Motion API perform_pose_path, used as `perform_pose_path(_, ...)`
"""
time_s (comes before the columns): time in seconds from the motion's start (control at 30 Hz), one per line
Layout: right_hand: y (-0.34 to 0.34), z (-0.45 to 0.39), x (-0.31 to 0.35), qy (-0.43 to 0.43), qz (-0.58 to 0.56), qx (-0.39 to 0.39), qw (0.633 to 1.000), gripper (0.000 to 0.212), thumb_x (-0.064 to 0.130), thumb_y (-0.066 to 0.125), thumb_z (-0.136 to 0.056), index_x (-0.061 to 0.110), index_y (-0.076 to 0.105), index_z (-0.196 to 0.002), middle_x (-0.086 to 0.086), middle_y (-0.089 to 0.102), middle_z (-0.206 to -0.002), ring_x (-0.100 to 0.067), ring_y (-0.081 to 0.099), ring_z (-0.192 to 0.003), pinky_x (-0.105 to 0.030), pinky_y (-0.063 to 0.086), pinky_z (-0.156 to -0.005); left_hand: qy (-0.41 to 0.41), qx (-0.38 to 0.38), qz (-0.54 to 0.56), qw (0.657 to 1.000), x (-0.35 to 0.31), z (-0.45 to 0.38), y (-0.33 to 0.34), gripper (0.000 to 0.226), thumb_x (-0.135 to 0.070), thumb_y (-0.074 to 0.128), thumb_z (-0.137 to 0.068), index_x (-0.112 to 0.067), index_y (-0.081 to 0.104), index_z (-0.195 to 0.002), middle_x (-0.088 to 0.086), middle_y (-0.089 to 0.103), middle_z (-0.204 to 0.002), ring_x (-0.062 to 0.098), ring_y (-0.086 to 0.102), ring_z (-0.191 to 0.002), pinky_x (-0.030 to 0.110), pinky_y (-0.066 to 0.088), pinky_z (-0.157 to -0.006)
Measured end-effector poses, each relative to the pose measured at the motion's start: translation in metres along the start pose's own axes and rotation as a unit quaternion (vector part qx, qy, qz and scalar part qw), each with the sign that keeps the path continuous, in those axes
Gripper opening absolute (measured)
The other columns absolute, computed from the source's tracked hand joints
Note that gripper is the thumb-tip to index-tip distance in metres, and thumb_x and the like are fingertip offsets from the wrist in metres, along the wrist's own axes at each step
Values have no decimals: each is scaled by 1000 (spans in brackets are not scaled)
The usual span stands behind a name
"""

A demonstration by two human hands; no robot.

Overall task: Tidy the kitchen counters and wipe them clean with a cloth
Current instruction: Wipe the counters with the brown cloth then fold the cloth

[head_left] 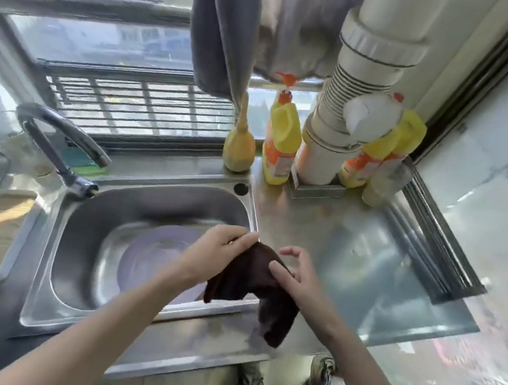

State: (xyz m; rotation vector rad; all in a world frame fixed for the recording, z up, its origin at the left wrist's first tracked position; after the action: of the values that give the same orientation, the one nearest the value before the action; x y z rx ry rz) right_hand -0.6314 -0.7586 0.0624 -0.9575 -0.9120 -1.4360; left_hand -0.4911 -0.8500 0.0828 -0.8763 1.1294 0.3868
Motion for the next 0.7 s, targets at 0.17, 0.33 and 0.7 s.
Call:
perform_pose_path(0.17, -32, 12, -4, -33, 125, 47, 990, 48, 37, 69, -77, 38, 42, -117, 7, 68, -82, -6, 62, -72, -14, 47, -64, -192, 34, 176, 965, -4, -22, 16, 38, -28, 47, -93, 3, 60, -76, 10, 59, -70, 18, 56, -65, 28, 46, -65)
perform_pose_path(0.33, -80, 11, -4, -62, 86, 5, 994, 18, 38, 63, -82, 36, 54, -98, 4, 67, -75, -9, 61, -71, -22, 47, -69, -336, 119, 282, 891, -5, -39, 45, 26, -23, 53, -90, -7, 60, -71, 7, 67, -60, 15, 64, -51, 23, 52, -46)
perform_pose_path(0.7, -142, 1, -1, 13, -162, -175, 971, 26, 31, 46, -96, 18, 58, -78, -13, 56, -68, -22, 51, -52, -30, 45, -48, -291, 33, 561, 774, -8, -68, 110, 87, -70, 49, -66, 8, 60, -105, 19, 67, -102, 26, 66, -94, 33, 52, -87)
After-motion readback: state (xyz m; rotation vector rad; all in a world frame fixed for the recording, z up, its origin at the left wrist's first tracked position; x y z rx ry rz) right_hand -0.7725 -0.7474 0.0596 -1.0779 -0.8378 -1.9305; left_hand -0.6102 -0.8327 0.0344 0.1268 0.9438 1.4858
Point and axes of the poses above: each hand's wrist, its own z-axis away from the middle knuckle, its own y-axis out of the palm, x = y × z, the point moved 3 cm from there along -z, towards the middle knuckle
